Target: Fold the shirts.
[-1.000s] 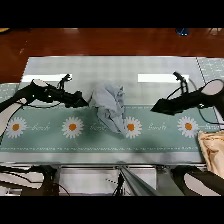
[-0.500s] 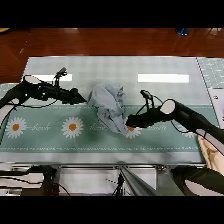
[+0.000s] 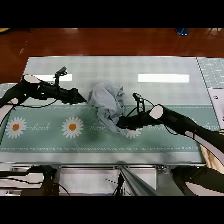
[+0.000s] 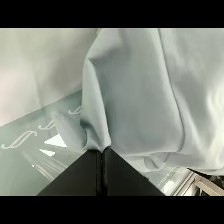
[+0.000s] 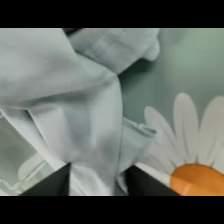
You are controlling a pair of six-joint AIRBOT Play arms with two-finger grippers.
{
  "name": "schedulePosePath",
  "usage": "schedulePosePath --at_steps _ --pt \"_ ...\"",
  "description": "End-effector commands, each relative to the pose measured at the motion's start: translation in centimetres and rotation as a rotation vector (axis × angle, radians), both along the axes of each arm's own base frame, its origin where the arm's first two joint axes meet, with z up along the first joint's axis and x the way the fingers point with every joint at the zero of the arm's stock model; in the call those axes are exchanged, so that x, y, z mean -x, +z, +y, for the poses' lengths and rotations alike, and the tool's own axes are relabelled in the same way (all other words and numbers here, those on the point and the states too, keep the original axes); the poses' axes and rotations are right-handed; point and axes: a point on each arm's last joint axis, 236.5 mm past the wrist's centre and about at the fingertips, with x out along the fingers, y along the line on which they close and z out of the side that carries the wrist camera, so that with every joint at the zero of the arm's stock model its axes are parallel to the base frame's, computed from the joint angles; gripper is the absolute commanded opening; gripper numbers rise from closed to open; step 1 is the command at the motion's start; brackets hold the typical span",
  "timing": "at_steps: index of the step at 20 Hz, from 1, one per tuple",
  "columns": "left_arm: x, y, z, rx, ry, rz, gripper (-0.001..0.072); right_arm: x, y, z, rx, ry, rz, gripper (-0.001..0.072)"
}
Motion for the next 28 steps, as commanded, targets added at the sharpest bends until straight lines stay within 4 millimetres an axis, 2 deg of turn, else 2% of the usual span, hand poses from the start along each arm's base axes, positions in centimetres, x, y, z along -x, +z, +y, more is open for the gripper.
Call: schedulePosePath --at_steps 1,2,4,6,9,12,16,18,20,22,24,28 --pt "-1.0 1.5 0.1 0.006 -0.005 -0.045 0.0016 0.2 0.4 1.3 -0.033 -0.014 0.0 0.0085" --pt "-1.7 2.6 0.2 0.009 -0.004 -0.074 0.0016 0.1 0.8 1.2 -0.038 -0.013 -0.007 0.0028" --pt "-3.5 6.2 1.0 0.01 0.005 -0.171 0.0015 -1.1 2.8 0.5 -0.054 -0.021 -0.069 0.0027" --pt "-5.3 10.9 2.3 0.003 0.032 -0.295 0.0015 -3.3 6.1 -1.5 -0.066 -0.056 -0.178 0.0027" --pt "-7.3 19.7 5.2 -0.017 0.113 -0.499 0.0015 -6.4 12.6 -6.3 -0.095 -0.174 -0.339 0.0026" --pt "-7.1 28.9 7.5 -0.042 0.183 -0.702 0.0015 -7.5 19.2 -10.8 -0.122 -0.267 -0.47 0.0027" --pt "-3.7 40.2 8.3 -0.072 0.227 -0.962 0.0014 -8.2 29.3 -14.9 -0.08 -0.293 -0.706 0.0026" --pt "-1.2 45.2 8.0 -0.089 0.233 -1.091 0.0014 -8.3 34.3 -16.9 -0.016 -0.305 -0.823 0.0026" --pt "1.5 49.4 7.8 -0.12 0.24 -1.209 0.0014 -8.3 39.5 -18.6 0.049 -0.326 -0.952 0.0026" --pt "3.8 52.3 8.2 -0.177 0.276 -1.284 0.0014 -7.8 43.8 -19.9 0.091 -0.354 -1.057 0.0026" --pt "5.8 54.2 8.9 -0.24 0.323 -1.332 0.0014 -7.0 47.7 -21.0 0.118 -0.386 -1.146 0.0026" --pt "9.3 56.0 9.7 -0.337 0.375 -1.405 0.0014 -4.8 52.8 -21.3 0.101 -0.407 -1.247 0.0026"
